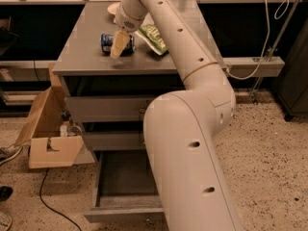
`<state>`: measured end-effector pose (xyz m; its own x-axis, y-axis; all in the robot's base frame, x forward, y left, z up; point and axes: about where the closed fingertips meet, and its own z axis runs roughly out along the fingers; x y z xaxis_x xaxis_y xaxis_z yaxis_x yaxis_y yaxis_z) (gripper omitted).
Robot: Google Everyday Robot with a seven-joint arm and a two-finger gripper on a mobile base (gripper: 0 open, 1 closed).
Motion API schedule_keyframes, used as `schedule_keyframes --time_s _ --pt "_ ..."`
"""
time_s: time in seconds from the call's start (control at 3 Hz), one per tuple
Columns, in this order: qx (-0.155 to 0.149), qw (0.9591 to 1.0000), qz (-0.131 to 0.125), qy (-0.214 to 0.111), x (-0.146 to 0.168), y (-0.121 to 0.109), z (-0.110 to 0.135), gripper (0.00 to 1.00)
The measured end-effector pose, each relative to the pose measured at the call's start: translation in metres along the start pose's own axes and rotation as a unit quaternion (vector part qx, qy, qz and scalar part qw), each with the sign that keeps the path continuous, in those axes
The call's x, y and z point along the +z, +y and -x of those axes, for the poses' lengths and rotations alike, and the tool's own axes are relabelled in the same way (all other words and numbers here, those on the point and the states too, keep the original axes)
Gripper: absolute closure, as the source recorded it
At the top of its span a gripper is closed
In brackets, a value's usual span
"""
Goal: Pick pepsi can from bottom drawer and place on counter
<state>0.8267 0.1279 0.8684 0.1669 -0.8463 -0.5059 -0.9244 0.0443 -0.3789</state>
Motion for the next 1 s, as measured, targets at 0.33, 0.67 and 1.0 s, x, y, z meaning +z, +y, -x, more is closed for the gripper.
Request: schedule_keyframes --time_s 0.33,0.67,1.0 --pt "0.003 0.9997 -0.017 -0.014 -0.023 -0.007 -0.01 0.0" --pt "0.019 0.9972 -0.052 -0.05 -0.071 -0.01 -0.046 0.0" --pt "0.029 0.9921 -0.089 -0.084 -0.114 0.004 -0.079 0.0"
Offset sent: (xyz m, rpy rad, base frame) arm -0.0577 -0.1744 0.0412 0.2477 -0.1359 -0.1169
